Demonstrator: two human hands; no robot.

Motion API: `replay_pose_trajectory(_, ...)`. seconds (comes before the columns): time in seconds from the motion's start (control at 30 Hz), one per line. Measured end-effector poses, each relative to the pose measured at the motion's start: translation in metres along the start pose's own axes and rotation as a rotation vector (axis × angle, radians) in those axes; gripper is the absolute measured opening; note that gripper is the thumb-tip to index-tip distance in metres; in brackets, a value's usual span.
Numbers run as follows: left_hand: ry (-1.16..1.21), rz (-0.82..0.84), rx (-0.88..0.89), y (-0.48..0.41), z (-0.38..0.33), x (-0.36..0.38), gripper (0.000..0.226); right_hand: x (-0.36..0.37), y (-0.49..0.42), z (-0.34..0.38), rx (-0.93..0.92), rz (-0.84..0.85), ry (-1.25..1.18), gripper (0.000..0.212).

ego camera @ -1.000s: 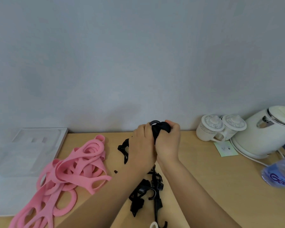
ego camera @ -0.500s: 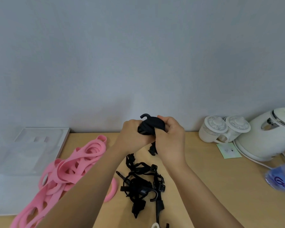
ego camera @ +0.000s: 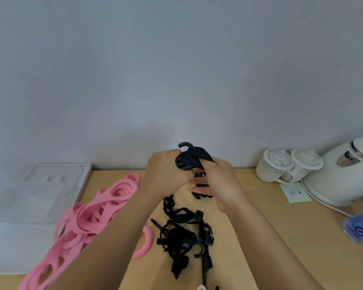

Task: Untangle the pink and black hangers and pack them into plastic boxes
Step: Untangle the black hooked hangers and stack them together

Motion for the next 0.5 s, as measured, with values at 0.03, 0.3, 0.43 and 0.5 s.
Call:
replay_pose_trajectory(0.03, 0.027, 0.000, -0.016, 0.001, -0.001, 0.001, 0.030, 0.001, 0.000, -0.001, -0.002, 0.033, -0.043, 0.022)
replay_pose_trajectory(0.3, 0.369, 0.127, -0.256, -0.002, 0.005, 0.014, 0.038, -0.002, -0.004, -0.007, -0.125, -0.198, -0.116, 0.024)
replay_pose_trajectory(0.43, 0.491, 0.130, -0.332, -0.003, 0.004, 0.009, 0.022, -0.001, -0.005, 0.002, -0.207, -0.240, -0.075, 0.028)
replay_pose_trajectory(0.5, 0.494, 0.126, -0.330, -0.002, 0.005, 0.007, 0.022, 0.001, -0.006, 0.002, -0.219, -0.258, -0.043, 0.028)
Point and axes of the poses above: each hand's wrist, its own y-axis away from the middle knuckle, its own x-axis out of the palm, z = x × y, the point moved 3 cm from there along -y, towards the middle knuckle, and after that the axes turned 10 degrees about y, right-handed, at the moved point
